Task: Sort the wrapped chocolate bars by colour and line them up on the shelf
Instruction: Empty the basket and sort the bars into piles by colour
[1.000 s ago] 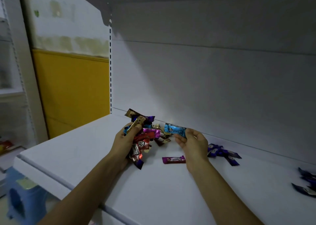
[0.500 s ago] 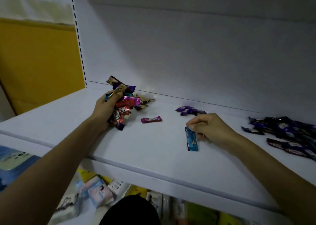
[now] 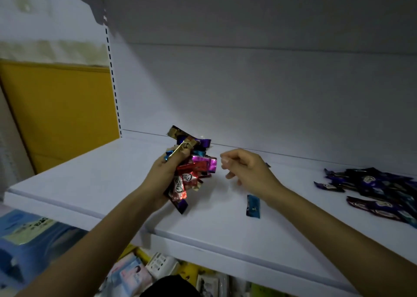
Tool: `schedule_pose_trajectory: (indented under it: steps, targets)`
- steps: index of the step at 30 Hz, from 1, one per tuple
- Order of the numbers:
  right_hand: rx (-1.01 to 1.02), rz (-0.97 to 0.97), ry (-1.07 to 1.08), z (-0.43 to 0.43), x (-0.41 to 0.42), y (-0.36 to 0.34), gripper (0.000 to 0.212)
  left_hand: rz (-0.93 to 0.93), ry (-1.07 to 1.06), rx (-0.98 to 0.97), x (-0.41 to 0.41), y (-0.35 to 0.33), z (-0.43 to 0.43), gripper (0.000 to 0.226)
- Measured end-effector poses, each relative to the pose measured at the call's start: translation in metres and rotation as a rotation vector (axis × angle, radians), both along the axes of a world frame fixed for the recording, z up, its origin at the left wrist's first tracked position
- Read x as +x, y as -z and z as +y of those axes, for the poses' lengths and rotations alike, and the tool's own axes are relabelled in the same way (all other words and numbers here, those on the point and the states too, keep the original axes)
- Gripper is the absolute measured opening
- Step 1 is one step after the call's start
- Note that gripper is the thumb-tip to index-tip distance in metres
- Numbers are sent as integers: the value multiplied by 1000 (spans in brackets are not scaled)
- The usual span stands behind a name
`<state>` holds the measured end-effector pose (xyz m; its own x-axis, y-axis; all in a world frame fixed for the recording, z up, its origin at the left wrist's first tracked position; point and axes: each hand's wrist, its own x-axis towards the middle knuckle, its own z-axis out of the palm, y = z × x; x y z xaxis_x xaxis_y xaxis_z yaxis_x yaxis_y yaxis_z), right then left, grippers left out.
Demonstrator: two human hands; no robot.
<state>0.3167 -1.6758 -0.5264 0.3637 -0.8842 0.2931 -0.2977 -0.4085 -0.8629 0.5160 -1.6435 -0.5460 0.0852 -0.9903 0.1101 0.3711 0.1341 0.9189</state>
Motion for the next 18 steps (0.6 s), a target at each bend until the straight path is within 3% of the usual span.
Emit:
schedule_pose_trajectory:
  steps: [8, 18]
  targets:
    - [11, -75, -67, -8, 5, -1, 17, -13, -2, 36, -8, 5, 3, 43]
    - [47, 1, -111, -21, 26, 14, 15, 23, -35, 42, 15, 16, -5, 46]
